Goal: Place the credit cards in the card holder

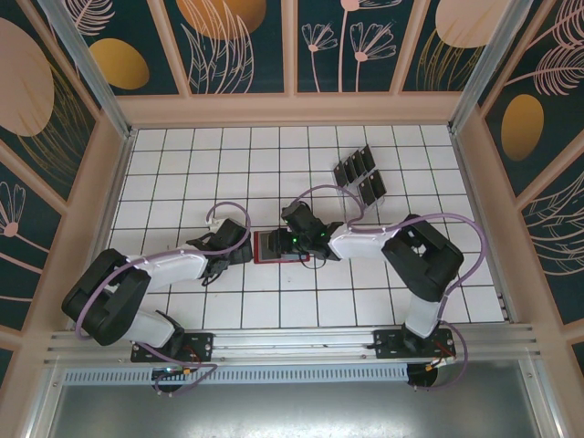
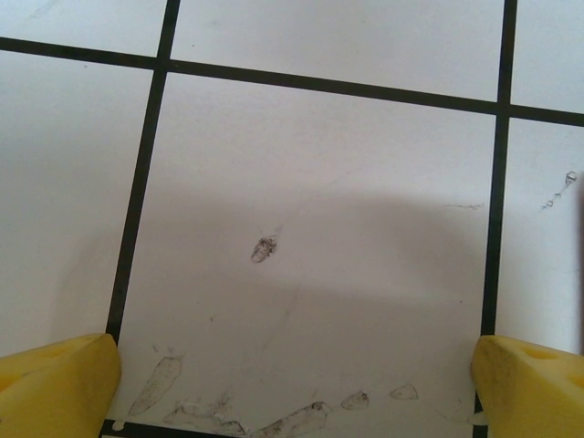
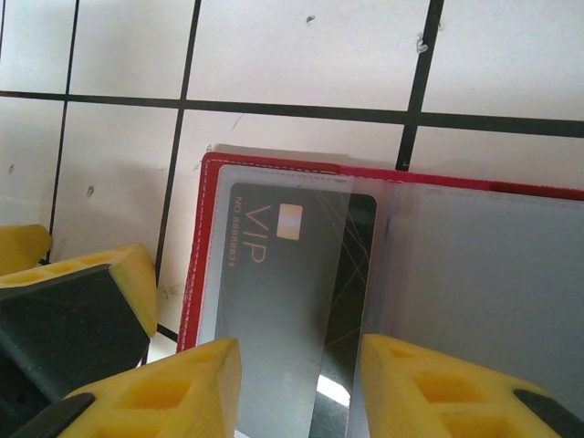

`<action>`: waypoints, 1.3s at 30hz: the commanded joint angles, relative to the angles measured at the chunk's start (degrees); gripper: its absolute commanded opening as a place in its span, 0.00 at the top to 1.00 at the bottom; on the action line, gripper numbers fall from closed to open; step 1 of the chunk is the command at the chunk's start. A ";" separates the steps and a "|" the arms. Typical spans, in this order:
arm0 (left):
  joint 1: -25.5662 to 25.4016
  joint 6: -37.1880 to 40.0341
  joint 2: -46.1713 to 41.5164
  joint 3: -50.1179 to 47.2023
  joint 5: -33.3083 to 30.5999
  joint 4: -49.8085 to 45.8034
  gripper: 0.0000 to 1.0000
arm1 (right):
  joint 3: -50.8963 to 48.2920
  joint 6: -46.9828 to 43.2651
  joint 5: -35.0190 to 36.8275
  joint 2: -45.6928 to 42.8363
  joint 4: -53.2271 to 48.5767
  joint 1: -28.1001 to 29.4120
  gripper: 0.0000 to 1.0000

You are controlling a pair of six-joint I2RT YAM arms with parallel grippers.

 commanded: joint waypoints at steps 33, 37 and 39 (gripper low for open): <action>0.19 -0.32 2.38 -1.47 3.87 4.40 0.01 | 6.82 -0.70 -1.03 6.39 -1.75 3.60 0.64; 0.17 -0.50 2.27 -1.75 4.08 4.59 0.02 | 7.42 -0.91 -1.31 7.12 -2.09 4.24 0.63; 0.14 -0.66 2.08 -1.87 4.04 4.59 0.02 | 7.40 -0.88 -1.19 7.14 -2.20 4.35 0.62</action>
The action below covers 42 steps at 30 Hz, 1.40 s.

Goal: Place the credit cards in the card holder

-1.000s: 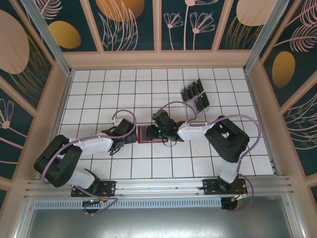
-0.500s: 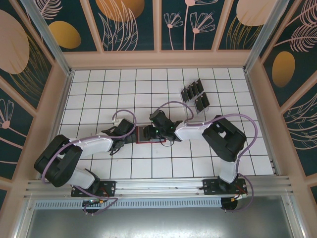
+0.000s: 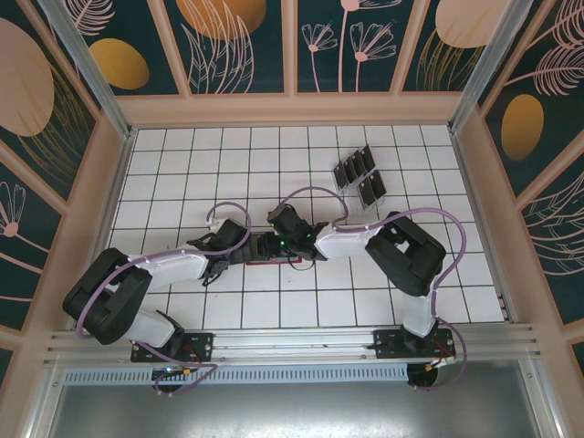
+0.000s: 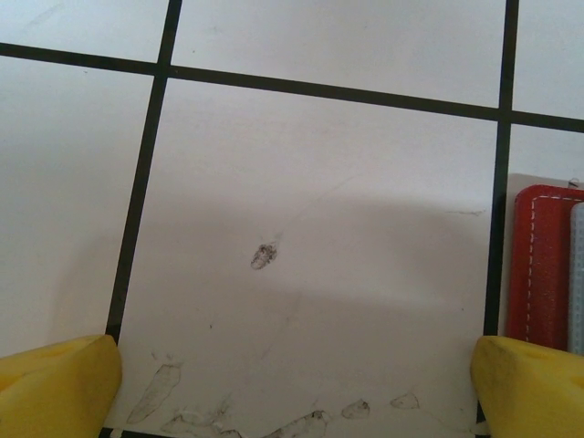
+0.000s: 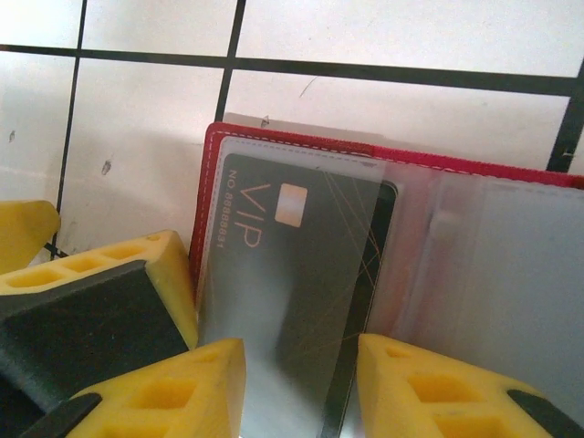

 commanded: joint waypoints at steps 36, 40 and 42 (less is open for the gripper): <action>0.20 -1.19 -10.19 2.71 2.80 -1.66 0.02 | -0.62 -10.61 -0.40 -7.84 -5.63 -8.80 0.50; 0.15 -0.76 -9.99 2.83 4.36 -1.02 0.02 | -0.55 -10.13 -0.86 -6.87 -5.57 -8.09 0.51; 0.19 -0.62 -10.07 2.59 5.29 -0.51 0.01 | -0.62 -9.96 -0.77 -6.23 -5.69 -7.90 0.51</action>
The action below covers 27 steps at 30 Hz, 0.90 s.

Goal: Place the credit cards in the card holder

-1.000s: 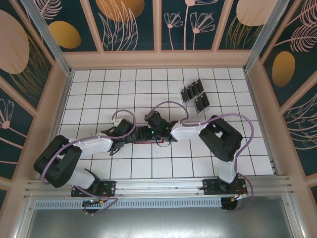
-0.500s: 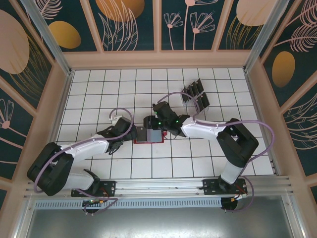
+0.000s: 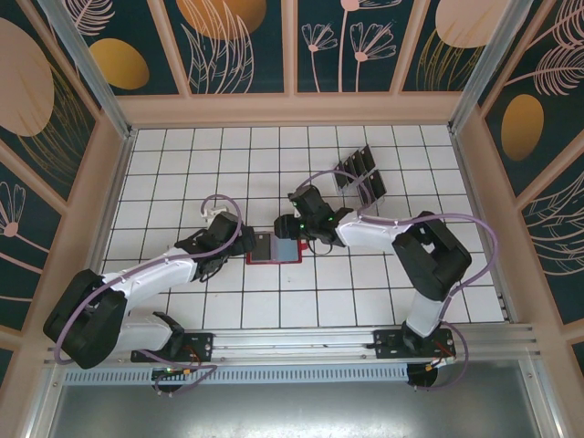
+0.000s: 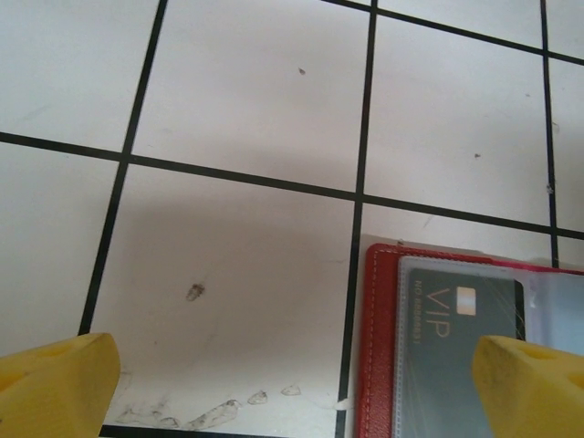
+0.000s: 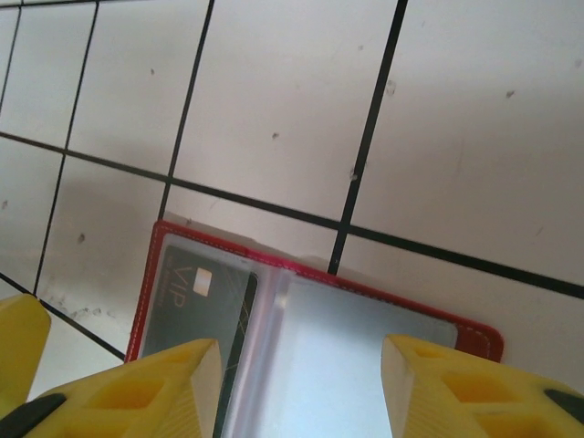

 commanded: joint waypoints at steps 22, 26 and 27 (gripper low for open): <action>-1.89 4.53 -1.49 -2.30 5.36 4.91 0.01 | 0.83 5.62 -5.43 7.14 5.50 1.95 0.51; -4.45 4.36 -2.21 -3.61 4.05 5.90 0.01 | 0.21 7.95 -5.52 6.83 6.78 1.88 0.51; -5.13 4.31 -2.30 -3.80 3.50 6.01 0.01 | 0.13 8.43 -5.60 6.82 7.07 1.86 0.51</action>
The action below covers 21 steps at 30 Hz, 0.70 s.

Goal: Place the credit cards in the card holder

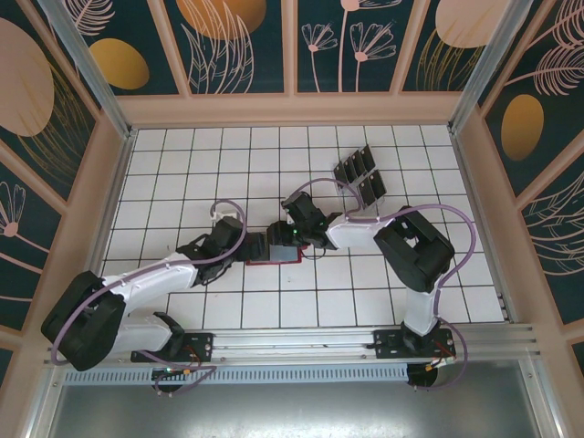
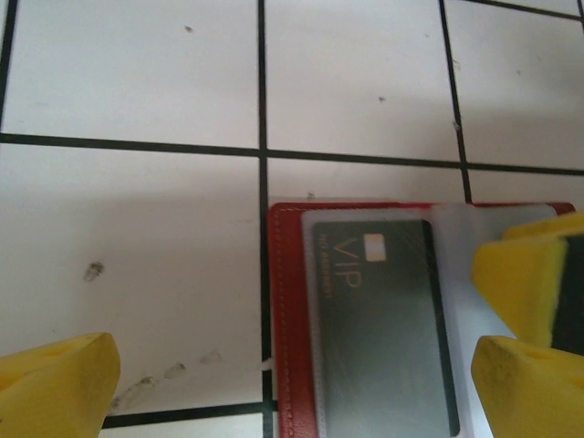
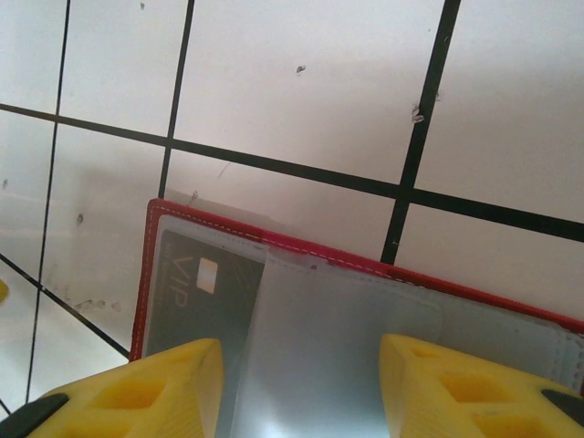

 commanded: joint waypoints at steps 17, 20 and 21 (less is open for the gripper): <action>-6.28 -1.12 0.53 -2.84 -2.04 7.69 0.01 | -3.17 8.15 -2.27 0.95 6.03 0.36 0.51; -6.76 -0.89 1.91 -2.13 -2.10 7.88 0.02 | -3.62 8.72 -2.64 1.09 6.65 0.31 0.51; -6.94 -0.78 2.37 -1.95 -2.29 7.87 0.01 | -3.72 8.93 -2.81 1.15 6.80 0.29 0.51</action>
